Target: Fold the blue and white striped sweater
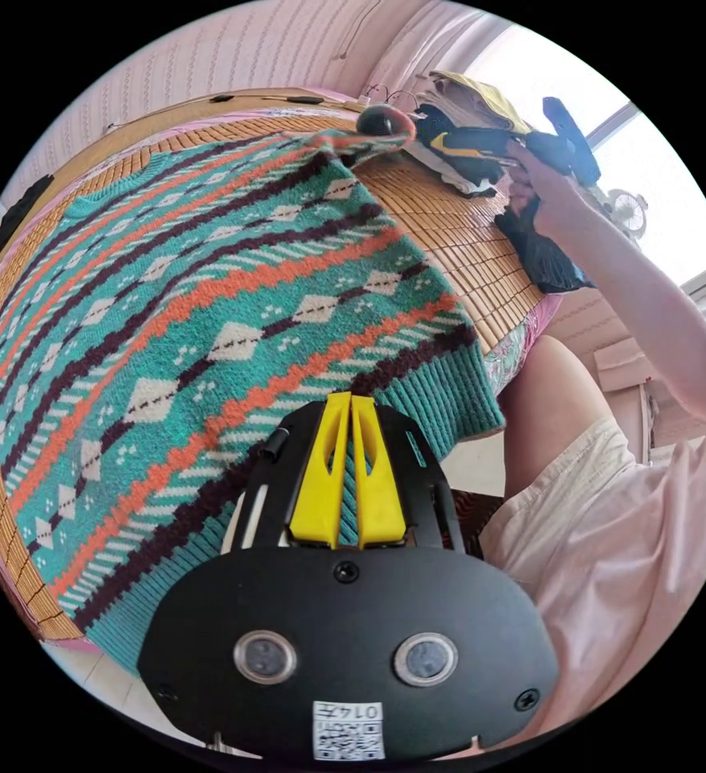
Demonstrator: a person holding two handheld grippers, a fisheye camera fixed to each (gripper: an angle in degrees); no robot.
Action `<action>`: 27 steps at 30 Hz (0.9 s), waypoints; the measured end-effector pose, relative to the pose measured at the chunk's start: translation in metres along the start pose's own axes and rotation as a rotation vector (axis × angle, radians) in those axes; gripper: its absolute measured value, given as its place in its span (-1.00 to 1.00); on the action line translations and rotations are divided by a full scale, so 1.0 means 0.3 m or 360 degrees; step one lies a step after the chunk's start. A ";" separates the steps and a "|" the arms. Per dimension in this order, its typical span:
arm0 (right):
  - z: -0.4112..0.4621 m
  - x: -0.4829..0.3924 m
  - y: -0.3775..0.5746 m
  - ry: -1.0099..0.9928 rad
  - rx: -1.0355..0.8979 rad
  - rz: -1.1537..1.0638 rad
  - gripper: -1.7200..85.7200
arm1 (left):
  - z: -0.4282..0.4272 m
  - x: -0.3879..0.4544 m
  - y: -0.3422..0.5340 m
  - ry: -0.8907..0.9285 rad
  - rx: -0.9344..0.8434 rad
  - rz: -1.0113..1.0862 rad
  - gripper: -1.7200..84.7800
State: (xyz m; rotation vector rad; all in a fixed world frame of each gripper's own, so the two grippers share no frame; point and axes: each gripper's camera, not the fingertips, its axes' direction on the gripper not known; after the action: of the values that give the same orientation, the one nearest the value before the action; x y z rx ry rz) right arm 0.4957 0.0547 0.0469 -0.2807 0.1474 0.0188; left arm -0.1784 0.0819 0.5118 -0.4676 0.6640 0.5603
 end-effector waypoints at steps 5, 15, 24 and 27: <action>0.010 0.161 0.158 -0.0137 -0.0372 0.0150 -0.83 | 0.034 0.002 -0.012 -0.0002 -0.0041 -0.0007 -0.98; 0.073 -0.214 -0.387 0.0544 -0.0127 -0.0469 -0.65 | -0.040 0.042 -0.387 -0.0077 0.0262 0.0169 -0.90; -0.249 0.300 -0.024 -0.0178 0.0132 0.0265 -0.86 | 0.094 0.047 -0.747 -0.0161 0.0226 0.0258 -0.88; -0.290 0.386 0.162 0.0034 -0.0002 0.0373 -0.84 | 0.170 0.028 -0.831 -0.0133 0.0139 0.0184 -0.88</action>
State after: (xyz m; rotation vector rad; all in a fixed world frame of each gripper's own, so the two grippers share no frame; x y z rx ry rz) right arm 0.5961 0.0770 -0.0660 -0.2637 0.2012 0.2484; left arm 0.0032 -0.0745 0.5976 -0.3235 0.6357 0.6538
